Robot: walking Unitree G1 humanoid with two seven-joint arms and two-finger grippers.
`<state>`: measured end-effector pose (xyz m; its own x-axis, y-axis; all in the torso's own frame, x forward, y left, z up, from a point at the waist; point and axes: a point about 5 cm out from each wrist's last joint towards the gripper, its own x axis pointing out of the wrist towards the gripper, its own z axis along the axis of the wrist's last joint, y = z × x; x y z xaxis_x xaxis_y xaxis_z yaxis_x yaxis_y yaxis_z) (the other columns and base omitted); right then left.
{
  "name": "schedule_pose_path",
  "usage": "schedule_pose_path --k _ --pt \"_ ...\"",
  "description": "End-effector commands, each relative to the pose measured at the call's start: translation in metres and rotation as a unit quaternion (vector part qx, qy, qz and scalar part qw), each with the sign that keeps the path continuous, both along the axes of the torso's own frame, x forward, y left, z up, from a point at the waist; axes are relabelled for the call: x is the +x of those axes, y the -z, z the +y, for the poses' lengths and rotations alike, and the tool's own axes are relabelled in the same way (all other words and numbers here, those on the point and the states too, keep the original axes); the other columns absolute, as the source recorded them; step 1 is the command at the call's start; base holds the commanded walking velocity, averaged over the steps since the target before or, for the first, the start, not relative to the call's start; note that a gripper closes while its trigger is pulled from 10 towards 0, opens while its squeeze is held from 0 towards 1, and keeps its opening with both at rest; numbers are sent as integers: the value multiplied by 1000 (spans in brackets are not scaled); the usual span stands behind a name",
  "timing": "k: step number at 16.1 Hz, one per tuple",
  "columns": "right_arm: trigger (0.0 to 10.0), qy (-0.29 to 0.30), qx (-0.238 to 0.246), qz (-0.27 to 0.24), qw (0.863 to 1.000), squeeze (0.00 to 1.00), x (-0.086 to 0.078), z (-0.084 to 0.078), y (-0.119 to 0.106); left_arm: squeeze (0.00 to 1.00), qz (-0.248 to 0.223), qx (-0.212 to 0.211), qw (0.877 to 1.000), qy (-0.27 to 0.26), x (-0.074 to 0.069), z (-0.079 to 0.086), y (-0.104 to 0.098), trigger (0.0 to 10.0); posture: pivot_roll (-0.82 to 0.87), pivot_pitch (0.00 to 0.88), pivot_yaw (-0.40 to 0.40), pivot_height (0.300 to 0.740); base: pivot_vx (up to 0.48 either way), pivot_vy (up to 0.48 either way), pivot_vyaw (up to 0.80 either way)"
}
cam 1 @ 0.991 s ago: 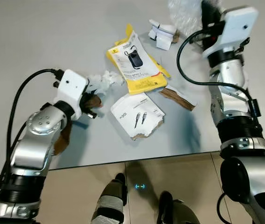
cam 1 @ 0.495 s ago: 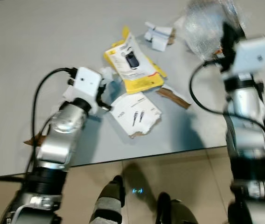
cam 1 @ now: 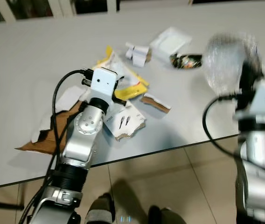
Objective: Picking trash to rubbish bin
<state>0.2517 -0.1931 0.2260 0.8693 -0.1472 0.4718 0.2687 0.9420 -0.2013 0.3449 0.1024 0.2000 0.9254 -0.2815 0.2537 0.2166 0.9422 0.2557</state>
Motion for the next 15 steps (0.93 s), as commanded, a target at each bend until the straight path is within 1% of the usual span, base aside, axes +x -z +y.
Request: schedule_pose_path --k 1,2,3,4,5,7,9,12,15 --pt "0 15 9 12 1000 0 -10 -3 3 0 5 4 1000 1 -1 -3 8 10000 162 112 -33 740 0 0 0" --pt "1294 18 20 39 999 0 -16 -2 13 0 11 4 1000 5 -2 -4 14 10000 147 107 -32 740 0 0 0" --pt "6745 21 28 61 997 0 -24 -2 21 0 12 4 1000 7 -3 -6 19 10000 130 100 -30 740 0 0 0" --pt "10000 21 33 78 996 0 -29 -2 27 0 11 5 1000 7 -3 -8 20 10000 122 95 -25 740 0 0 0" --pt "10000 21 35 85 996 0 -32 -2 29 0 11 5 1000 8 -2 -9 20 10000 122 95 -25 740 0 0 0" --pt "10000 12 22 112 993 0 -41 -1 35 0 3 10 1000 16 -1 -16 19 10000 94 81 1 740 0 0 0" --pt "10000 9 13 128 992 0 -45 -1 38 0 -3 17 1000 18 2 -18 19 10000 89 78 6 740 0 0 800" --pt "10000 5 12 126 992 0 -38 4 37 0 -3 23 1000 19 3 -18 20 10000 98 74 8 740 0 0 800" --pt "10000 4 36 118 992 0 -30 11 36 0 1 24 1000 12 4 -16 23 10000 115 82 -3 740 0 0 800"
